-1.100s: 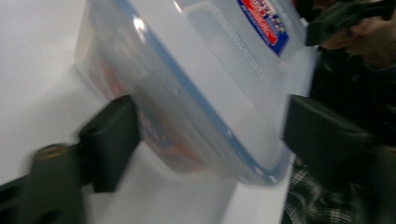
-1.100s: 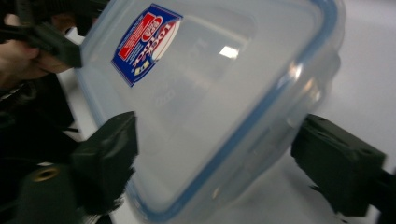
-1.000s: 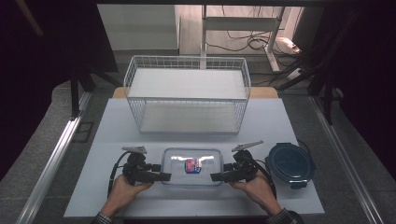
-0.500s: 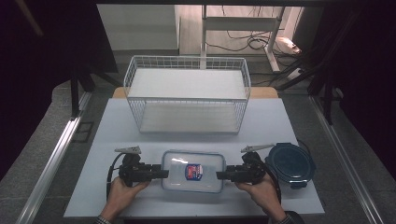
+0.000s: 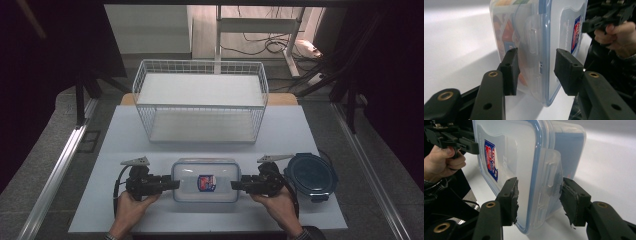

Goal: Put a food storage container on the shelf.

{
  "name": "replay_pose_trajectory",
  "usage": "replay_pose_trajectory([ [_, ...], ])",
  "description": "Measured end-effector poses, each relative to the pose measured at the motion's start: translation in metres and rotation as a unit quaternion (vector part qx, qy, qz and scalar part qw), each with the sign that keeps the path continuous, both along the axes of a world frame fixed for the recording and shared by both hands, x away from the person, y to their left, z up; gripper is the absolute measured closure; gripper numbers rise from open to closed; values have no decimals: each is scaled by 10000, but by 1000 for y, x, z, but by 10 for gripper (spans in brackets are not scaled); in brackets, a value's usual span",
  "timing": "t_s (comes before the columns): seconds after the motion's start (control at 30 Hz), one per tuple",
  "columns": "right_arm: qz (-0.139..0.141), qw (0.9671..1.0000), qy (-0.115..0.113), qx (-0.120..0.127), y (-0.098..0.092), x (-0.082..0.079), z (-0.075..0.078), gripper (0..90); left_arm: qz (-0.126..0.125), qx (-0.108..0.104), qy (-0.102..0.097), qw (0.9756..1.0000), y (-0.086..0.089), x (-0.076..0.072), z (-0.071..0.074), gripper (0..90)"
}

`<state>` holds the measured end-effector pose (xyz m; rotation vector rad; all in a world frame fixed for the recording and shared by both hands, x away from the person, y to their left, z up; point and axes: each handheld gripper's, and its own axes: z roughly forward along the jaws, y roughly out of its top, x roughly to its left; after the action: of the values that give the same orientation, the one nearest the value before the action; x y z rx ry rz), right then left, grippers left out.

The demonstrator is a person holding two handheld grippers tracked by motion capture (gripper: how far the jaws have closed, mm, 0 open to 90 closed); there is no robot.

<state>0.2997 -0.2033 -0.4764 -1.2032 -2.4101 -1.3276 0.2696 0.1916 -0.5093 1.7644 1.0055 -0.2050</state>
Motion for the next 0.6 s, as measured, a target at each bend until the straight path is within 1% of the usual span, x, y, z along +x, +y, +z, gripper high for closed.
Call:
replay_pose_trajectory([
  [0.1,13,10000,-89,17,1,1,5,494,67,-52,-21,10000,1,1,4,548],
  [0.2,14,9998,-173,22,2,3,10,493,112,-53,-61,9999,1,2,8,545],
  [0.4,44,9993,-367,16,6,8,23,494,255,44,-278,9993,1,6,24,530],
  [0.6,71,9983,-573,32,10,17,41,494,327,-68,-359,9988,5,11,36,532],
])
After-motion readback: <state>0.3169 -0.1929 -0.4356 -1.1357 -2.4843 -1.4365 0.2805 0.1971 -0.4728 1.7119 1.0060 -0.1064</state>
